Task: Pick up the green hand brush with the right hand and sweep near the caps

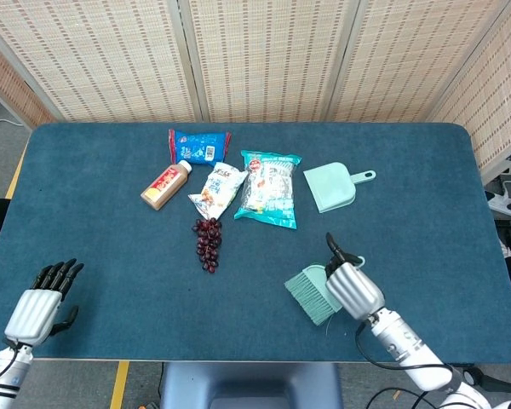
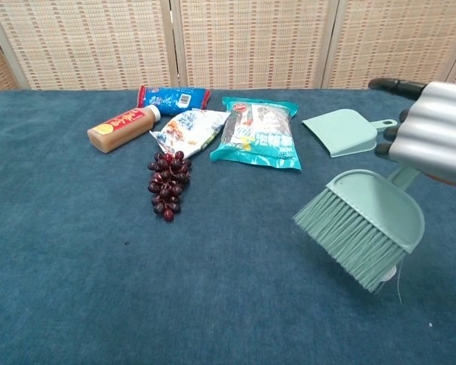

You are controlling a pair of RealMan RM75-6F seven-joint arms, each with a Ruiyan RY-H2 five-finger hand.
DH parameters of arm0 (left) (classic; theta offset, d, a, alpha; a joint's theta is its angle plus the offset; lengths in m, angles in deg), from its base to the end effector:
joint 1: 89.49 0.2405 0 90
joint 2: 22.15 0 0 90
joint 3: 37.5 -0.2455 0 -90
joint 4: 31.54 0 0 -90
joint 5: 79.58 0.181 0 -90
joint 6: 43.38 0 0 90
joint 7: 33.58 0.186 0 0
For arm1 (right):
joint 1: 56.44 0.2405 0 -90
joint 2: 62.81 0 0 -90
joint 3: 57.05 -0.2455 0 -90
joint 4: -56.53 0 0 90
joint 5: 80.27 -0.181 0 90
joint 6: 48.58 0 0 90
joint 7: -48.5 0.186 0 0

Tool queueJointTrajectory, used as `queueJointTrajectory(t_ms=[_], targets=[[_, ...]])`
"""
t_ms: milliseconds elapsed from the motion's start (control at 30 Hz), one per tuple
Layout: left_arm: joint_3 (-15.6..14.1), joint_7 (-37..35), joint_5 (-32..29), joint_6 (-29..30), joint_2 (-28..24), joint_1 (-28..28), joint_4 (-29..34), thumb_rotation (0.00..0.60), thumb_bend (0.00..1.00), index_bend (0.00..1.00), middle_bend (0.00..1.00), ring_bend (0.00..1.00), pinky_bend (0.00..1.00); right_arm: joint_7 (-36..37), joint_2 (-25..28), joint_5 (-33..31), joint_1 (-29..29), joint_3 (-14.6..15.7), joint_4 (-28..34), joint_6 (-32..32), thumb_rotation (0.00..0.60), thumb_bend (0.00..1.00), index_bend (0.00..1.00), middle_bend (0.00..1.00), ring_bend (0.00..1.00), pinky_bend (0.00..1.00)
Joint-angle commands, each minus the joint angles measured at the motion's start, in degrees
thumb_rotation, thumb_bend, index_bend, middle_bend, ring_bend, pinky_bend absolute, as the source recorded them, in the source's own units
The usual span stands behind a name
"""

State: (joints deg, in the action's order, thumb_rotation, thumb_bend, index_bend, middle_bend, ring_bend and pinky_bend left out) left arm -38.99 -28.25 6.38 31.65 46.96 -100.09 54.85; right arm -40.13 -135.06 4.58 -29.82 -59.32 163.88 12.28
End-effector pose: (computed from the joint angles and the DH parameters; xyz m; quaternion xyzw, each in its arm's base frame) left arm -0.2999 0.2324 0.1206 -0.6814 -0.3882 -0.3077 0.5387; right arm -0.1448 -0.2651 0.0502 0.8383 0.1547 0.1050 0.5122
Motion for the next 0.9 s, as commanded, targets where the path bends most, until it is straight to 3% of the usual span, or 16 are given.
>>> queueJointTrajectory(t_ms=[33, 467, 900], targets=[[0.04, -0.11, -0.06, 0.05, 0.01, 0.02, -0.01, 0.6, 0.43, 0.0, 0.0, 0.0, 0.09, -11.5, -3.71, -5.66, 2.23, 1.18, 3.39, -2.27, 0.6, 0.54, 1.0, 0.87, 0.55, 0.0], [0.04, 0.02, -0.32, -0.02, -0.09, 0.03, 0.03, 0.6, 0.43, 0.0, 0.0, 0.0, 0.09, -20.16, -6.92, -11.38, 4.98, 3.61, -0.07, -0.29, 0.6, 0.54, 1.0, 0.87, 0.55, 0.0], [0.03, 0.53, -0.63, -0.4, 0.23, -0.1, -0.24, 0.6, 0.43, 0.0, 0.0, 0.0, 0.09, -23.03, -6.57, -11.22, 5.91, 6.07, -6.02, 3.98, 0.6, 0.54, 1.0, 0.87, 0.55, 0.0]])
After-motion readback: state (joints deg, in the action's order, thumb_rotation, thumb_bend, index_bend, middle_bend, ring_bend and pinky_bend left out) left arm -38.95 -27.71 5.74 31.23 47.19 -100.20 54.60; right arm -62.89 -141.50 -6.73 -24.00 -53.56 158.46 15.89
